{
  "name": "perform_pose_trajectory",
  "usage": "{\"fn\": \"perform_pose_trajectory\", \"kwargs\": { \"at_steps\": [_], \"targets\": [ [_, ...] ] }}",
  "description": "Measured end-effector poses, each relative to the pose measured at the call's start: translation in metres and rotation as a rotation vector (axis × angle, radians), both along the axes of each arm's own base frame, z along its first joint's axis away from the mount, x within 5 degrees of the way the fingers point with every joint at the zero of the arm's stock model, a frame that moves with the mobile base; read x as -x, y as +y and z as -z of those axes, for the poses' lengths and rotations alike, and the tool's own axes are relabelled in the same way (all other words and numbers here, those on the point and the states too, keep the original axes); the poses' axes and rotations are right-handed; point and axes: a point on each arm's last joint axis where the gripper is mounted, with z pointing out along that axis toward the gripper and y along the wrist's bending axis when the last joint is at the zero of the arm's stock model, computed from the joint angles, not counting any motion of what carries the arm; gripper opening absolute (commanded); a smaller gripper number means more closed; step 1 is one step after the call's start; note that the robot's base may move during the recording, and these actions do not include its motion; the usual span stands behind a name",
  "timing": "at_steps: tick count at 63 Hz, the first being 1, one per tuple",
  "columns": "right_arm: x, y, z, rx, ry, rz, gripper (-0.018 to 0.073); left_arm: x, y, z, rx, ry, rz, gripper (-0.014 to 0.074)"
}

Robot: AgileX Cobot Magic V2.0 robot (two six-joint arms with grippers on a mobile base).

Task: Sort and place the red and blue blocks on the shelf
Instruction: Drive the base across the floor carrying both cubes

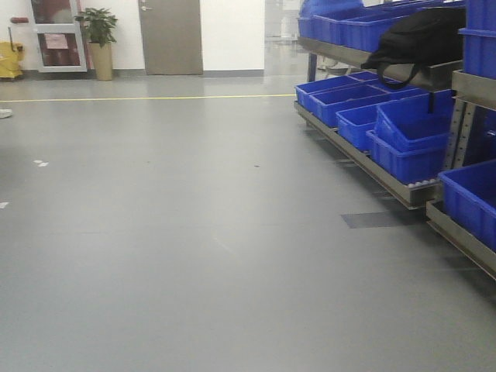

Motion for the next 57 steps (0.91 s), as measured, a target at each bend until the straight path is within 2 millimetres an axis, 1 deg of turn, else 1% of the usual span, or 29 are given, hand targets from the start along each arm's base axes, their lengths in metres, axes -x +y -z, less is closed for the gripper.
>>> {"fn": "perform_pose_trajectory", "kwargs": {
  "at_steps": [57],
  "targets": [
    [0.0,0.0,0.0,0.0,0.0,0.0,0.0049,0.0001,0.0,0.0002,0.0,0.002,0.0,0.0123]
  ]
}}
